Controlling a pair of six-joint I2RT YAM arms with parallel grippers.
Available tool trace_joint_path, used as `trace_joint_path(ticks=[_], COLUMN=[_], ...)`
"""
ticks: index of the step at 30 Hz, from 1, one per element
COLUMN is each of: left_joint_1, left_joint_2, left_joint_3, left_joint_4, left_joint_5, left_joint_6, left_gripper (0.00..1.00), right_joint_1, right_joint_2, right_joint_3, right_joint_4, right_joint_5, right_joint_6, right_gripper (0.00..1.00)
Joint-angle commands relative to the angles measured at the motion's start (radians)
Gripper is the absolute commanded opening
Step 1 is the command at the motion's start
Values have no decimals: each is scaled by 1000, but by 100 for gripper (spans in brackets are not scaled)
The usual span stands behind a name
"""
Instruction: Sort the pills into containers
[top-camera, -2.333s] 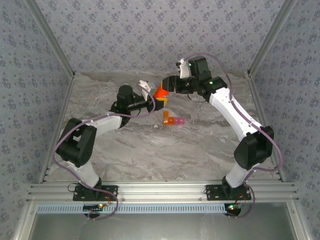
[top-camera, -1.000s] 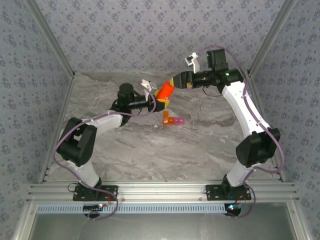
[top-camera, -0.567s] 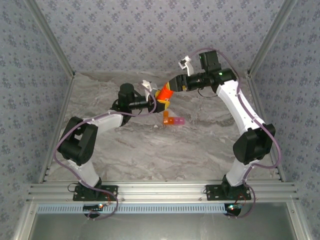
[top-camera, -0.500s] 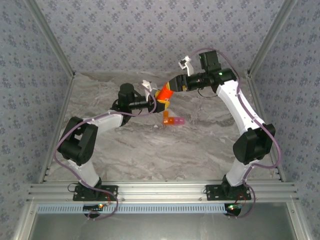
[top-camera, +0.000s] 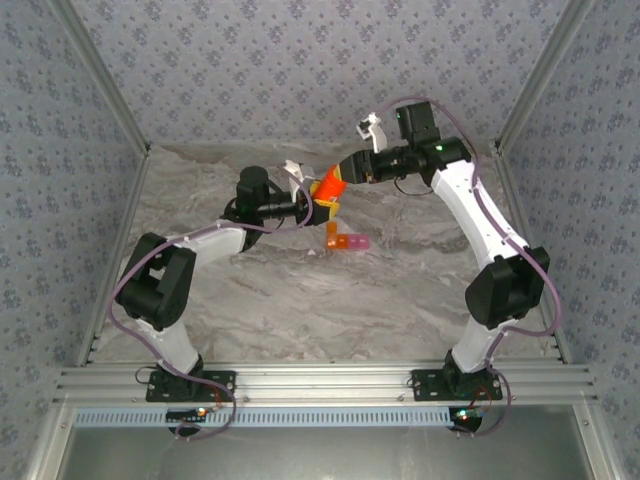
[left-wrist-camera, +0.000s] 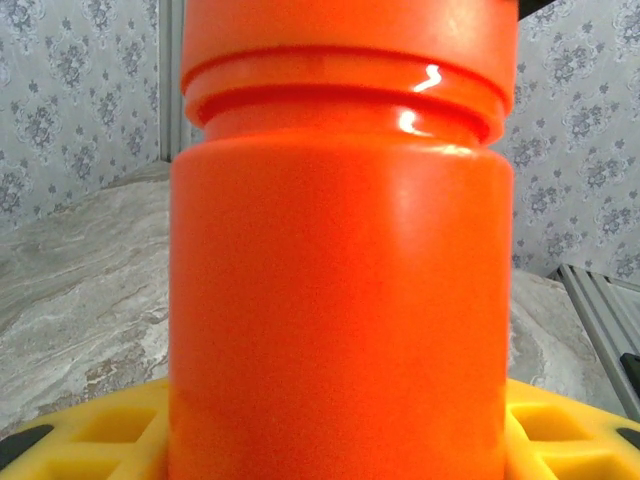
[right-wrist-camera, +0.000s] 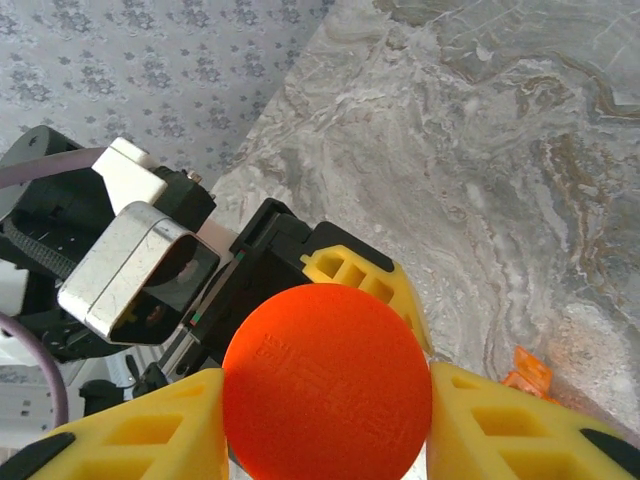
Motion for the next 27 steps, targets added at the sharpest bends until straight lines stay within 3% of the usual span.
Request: trace_joint_path(ticks=[1,6,16,27], left_joint_1=[-8,-32,-94,-95], left_joint_2=[-18,-54,-120,-91], left_joint_3=[33,15,-48,-44], left_joint_4=[39,-1,3,13], left_joint_5=[-33,-122,-315,-296], left_joint_6=[8,89,217,194], left_gripper=[0,0,0,0], right_joint_1=[32,64,83,71], right_joint_2=[-14,-34,-47,-33], right_joint_3=[-5,-69,-188,-153], right_joint_4=[-14,47,192,170], right_joint_5=[64,146,171,163], right_joint_6=[53,172,361,369], right_gripper=[45,45,44,49])
